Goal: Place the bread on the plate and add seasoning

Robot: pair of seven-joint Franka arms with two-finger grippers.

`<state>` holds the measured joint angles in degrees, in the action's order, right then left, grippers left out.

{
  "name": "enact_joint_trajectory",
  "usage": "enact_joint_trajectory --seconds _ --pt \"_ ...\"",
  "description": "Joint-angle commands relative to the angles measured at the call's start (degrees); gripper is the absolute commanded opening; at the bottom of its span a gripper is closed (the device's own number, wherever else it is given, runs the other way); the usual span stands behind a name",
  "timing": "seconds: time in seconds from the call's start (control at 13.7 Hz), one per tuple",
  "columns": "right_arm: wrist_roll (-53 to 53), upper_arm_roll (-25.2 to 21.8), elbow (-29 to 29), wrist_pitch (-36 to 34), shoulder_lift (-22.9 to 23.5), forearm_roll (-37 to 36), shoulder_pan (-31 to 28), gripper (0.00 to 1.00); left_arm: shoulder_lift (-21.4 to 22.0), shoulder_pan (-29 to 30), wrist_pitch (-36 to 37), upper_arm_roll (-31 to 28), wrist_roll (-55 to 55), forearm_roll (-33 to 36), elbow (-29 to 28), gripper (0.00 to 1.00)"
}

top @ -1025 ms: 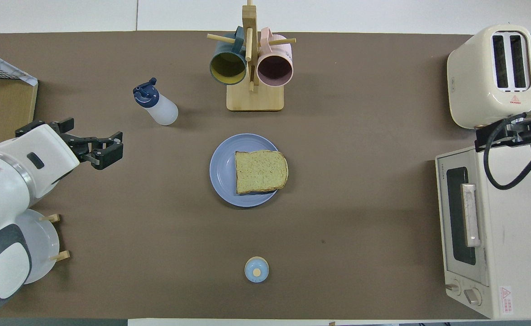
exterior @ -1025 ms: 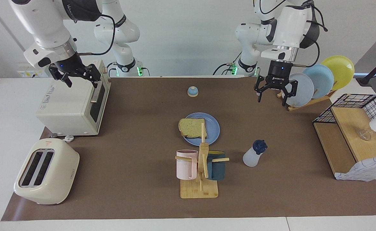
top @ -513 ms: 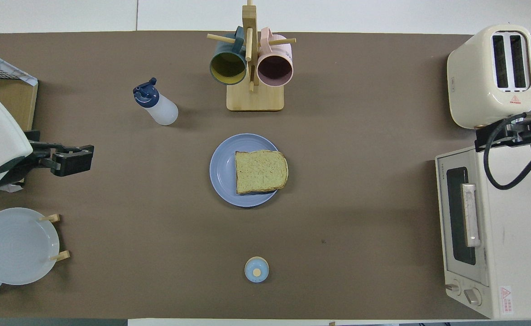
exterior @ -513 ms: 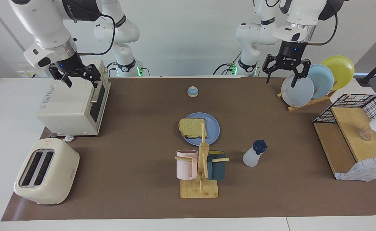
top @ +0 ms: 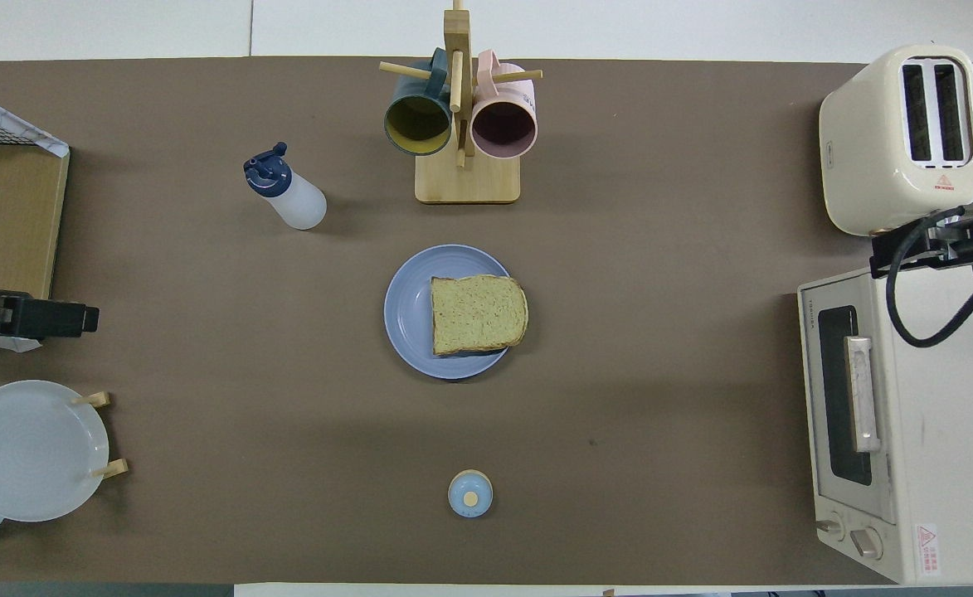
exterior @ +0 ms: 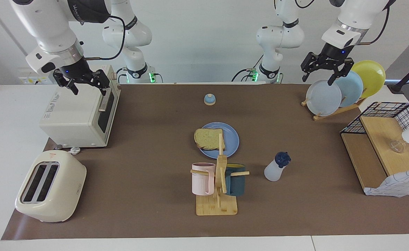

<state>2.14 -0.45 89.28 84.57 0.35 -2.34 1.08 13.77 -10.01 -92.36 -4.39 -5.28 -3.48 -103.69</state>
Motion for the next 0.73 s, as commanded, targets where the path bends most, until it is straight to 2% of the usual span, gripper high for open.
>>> enact_joint_trajectory --seconds 0.0,0.37,0.59,0.66 --pt "-1.4 0.3 0.7 0.3 -0.6 1.1 -0.8 1.0 -0.2 1.9 3.5 0.3 -0.2 -1.0 0.8 1.0" --pt "-1.4 0.3 0.8 0.3 -0.6 1.1 -0.8 1.0 -1.2 2.3 1.1 0.3 0.4 -0.7 -0.5 1.0" --pt "-1.4 0.3 0.7 0.3 -0.6 1.1 -0.8 1.0 -2.9 2.3 2.4 0.4 0.9 -0.3 3.0 1.0" --pt "-1.4 0.3 0.7 0.3 -0.6 1.1 -0.8 1.0 -4.3 2.4 4.1 0.3 0.9 -0.3 5.8 1.0"
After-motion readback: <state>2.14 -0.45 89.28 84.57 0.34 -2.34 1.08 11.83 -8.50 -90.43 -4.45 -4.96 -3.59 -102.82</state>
